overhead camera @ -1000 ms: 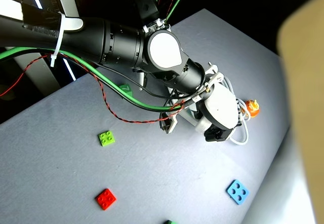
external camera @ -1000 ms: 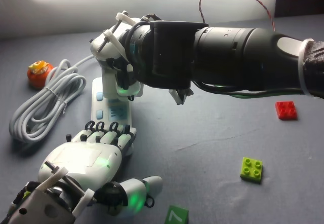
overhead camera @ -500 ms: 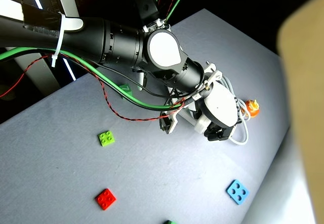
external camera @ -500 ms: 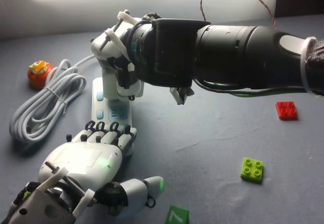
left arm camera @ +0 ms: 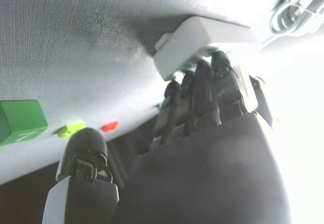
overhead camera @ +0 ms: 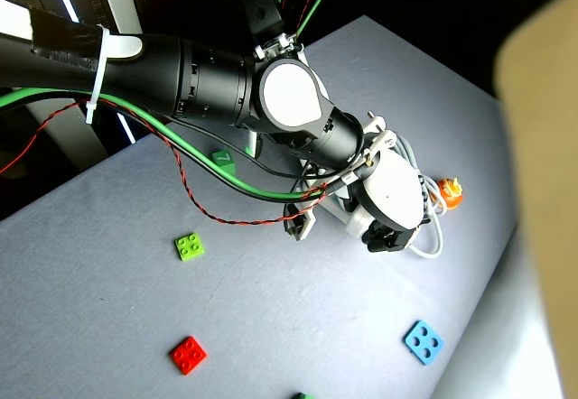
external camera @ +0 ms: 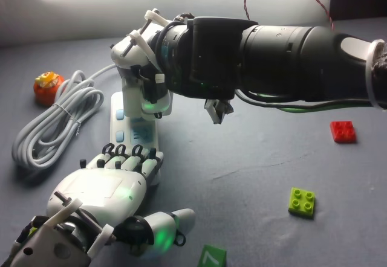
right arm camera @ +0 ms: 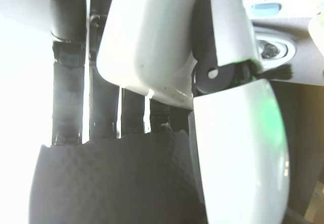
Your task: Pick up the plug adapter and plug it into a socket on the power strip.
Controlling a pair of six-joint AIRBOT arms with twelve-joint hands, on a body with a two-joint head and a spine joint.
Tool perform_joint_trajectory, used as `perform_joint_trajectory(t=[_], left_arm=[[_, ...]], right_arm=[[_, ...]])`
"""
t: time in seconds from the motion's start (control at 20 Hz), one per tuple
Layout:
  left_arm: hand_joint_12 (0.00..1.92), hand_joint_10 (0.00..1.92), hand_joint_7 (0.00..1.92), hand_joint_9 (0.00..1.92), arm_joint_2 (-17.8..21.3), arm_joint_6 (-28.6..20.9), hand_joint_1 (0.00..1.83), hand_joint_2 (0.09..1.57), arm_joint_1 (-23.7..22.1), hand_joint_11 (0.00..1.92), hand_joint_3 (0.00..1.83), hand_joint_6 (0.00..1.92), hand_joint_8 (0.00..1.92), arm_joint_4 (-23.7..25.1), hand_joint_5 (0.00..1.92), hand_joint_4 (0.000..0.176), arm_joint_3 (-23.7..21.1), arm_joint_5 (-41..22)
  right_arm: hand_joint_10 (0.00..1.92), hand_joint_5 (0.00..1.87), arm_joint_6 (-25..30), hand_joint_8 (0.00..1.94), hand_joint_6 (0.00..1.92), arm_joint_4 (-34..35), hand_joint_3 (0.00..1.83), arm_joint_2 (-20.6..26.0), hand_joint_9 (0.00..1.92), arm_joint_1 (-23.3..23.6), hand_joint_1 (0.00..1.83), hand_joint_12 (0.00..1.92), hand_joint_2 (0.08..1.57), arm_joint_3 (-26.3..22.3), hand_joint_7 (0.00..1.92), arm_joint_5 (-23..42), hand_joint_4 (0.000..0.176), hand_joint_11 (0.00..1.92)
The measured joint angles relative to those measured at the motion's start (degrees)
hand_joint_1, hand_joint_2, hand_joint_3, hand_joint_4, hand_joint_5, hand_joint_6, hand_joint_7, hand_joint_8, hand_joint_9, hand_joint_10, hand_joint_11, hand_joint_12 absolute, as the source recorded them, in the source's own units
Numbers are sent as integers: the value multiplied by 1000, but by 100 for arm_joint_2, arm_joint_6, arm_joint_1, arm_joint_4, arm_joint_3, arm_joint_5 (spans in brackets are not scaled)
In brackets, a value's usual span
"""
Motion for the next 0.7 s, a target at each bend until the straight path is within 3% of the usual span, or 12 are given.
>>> perform_joint_trajectory(t=[0.05,0.1,0.45,0.5,0.7], left_arm=[[255,5,62,66,0,0,0,1246,-2,0,0,5,8,-2,32,0,0,2],[229,4,56,68,0,0,0,1241,0,0,0,2,3,-4,29,0,0,0],[263,5,78,78,0,-9,0,1240,-26,0,0,3,6,-22,43,0,0,9],[316,6,89,89,0,-9,0,1242,-48,0,0,3,6,-39,48,0,0,11],[217,1,78,72,26,2,0,1236,-146,0,0,2,3,-94,52,0,0,46]], right_arm=[[0,761,-2,263,555,9,0,11,1037,0,1045,1094,1109,-7,926,2,0,607],[0,728,-2,37,105,35,0,28,867,2,965,1122,1080,-20,856,13,0,417],[0,516,48,0,0,203,4,74,570,15,872,1137,1060,-61,582,98,0,106],[0,486,50,0,0,212,6,118,536,17,841,1131,1067,-74,550,122,0,78],[0,394,87,0,0,240,0,527,412,181,825,1064,1008,-422,433,199,0,0]])
